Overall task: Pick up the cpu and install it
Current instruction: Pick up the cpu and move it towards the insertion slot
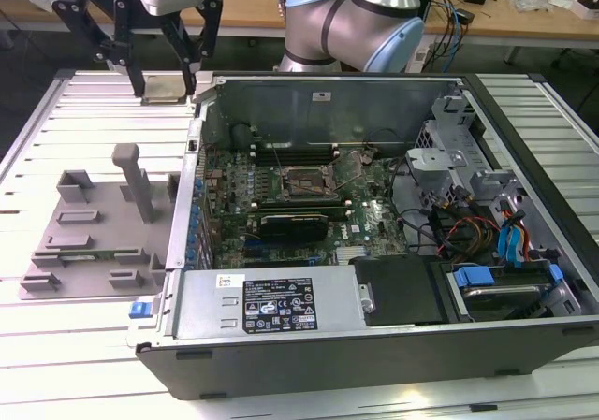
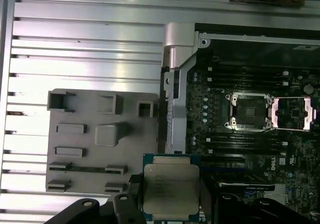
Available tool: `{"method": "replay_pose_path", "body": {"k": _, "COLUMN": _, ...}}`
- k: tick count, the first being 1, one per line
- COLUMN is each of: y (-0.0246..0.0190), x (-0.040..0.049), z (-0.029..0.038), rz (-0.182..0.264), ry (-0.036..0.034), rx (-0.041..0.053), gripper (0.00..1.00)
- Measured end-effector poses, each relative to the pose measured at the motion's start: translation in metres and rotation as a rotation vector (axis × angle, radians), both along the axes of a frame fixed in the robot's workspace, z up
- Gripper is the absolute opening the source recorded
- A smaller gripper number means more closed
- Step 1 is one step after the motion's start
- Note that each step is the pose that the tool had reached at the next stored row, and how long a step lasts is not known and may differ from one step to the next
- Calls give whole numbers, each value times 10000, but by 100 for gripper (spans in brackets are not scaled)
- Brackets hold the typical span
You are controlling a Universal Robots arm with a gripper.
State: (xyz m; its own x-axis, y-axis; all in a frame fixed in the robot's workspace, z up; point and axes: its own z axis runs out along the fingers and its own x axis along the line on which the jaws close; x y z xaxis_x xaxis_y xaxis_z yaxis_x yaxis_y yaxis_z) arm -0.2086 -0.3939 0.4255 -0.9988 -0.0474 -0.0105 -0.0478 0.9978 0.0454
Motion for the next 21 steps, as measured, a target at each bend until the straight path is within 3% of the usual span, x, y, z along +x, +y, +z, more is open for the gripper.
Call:
{"method": "replay_pose_path", "body": {"k": 5, "y": 0, "x": 85, "z": 0, "rz": 1, "ry": 0, "rx": 0, "gripper": 55}}
{"method": "replay_pose_path", "body": {"k": 21, "y": 0, "x": 613, "z": 0, "rz": 1, "ry": 0, "rx": 0, "gripper": 55}}
